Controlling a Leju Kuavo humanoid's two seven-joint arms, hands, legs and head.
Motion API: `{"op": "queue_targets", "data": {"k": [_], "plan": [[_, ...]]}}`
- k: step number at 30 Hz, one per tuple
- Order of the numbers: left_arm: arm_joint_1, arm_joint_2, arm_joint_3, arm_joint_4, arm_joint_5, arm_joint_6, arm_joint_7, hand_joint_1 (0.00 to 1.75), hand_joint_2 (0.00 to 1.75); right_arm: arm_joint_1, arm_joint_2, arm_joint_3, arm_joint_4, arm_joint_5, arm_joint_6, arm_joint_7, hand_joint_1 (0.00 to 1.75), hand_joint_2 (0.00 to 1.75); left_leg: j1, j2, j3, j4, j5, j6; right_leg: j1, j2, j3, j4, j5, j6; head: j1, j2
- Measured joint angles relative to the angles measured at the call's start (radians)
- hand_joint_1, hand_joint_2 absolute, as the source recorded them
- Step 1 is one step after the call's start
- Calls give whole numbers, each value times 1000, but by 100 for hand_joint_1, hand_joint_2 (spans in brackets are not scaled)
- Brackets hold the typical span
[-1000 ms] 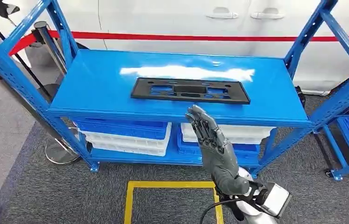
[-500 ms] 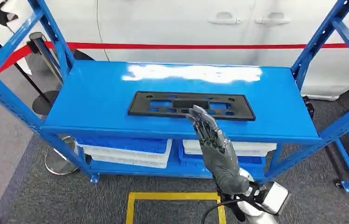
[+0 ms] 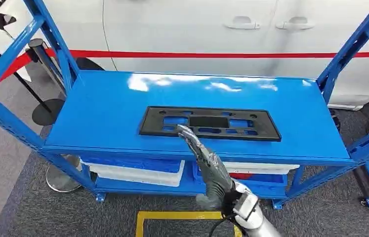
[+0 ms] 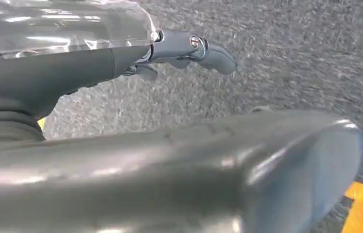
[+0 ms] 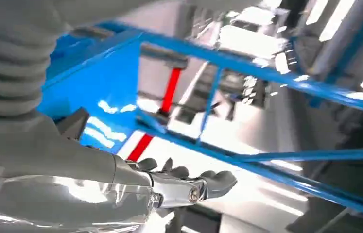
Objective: Take the parts from the cabinet and place them on the table.
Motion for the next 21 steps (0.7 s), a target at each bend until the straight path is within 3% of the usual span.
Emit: {"op": "queue_targets", "data": {"k": [1,3,4,5,6,8,9,10,13,15,16,18,19,20,21], "plan": [[0,0,-5,0,0,0,1,0,0,-18,5,7,24,24,-29,3,0,175,0,1,3,-1,-3,5,-2,-2,-28,56,-30,5,2,0],[-1,0,-12,0,0,0,5,0,0,-43,16,19,85,60,-89,9,0,175,0,1,5,0,-7,9,-10,-4,-123,225,-94,14,2,0],[-1,0,-15,0,1,0,5,0,0,-52,22,24,117,90,-124,12,0,175,0,0,6,0,-9,9,-12,-5,-161,280,-103,16,2,0],[1,0,-17,0,3,-1,4,0,0,-63,29,29,144,120,-158,14,0,175,0,0,8,0,-11,9,-14,-6,-173,285,-85,18,2,0],[2,0,-19,0,3,-2,3,0,0,-77,38,36,170,151,-194,16,0,175,0,-1,11,0,-13,7,-17,-7,-163,247,-47,17,2,0],[1,-1,-26,0,4,-5,-1,0,0,-105,56,50,207,225,-266,30,0,175,0,-1,22,0,-18,2,-17,-7,-88,72,60,9,2,0],[0,-1,-29,0,4,-5,-3,0,0,-120,65,56,222,246,-284,34,0,175,0,-1,24,0,-20,-2,-16,-8,-58,-4,80,4,2,0],[-2,-2,-31,0,5,-5,-3,0,0,-132,72,62,235,252,-290,37,0,175,-6,-2,22,3,-23,-8,-8,-9,-50,-19,70,1,2,0],[-1,-2,-35,0,6,-6,-5,0,0,-142,86,70,258,297,-322,53,0,175,-4,-1,24,-5,-19,-25,-3,-5,-55,-15,71,-10,1,0],[-1,-2,-39,0,12,-11,-11,0,0,-149,95,79,265,385,-399,87,0,175,0,-1,24,8,-36,-36,-13,-7,-43,-35,81,-24,2,0],[-2,-3,-40,0,13,-12,-12,0,0,-157,101,86,268,453,-452,114,0,175,0,-1,1,59,-69,-38,-13,-9,-42,-37,81,-33,-1,0],[-1,-3,-44,0,15,-13,-13,0,0,-169,110,109,278,633,-564,195,0,175,2,-1,-72,221,-149,-45,-9,-9,-42,-36,79,-38,-1,0],[0,-3,-48,0,15,-13,-13,0,0,-173,113,122,285,709,-601,228,0,175,2,-1,-103,285,-170,-47,-7,-9,-42,-35,78,-39,-1,0],[0,-3,-51,0,15,-13,-14,0,0,-177,114,132,294,786,-632,266,0,175,2,-1,-115,309,-168,-48,-4,-9,-42,-33,78,-39,-1,0],[0,-4,-55,0,15,-12,-15,0,0,-184,119,146,308,888,-661,319,0,175,2,-1,-103,282,-142,-48,-4,-8,-41,-32,76,-41,0,0]]}}
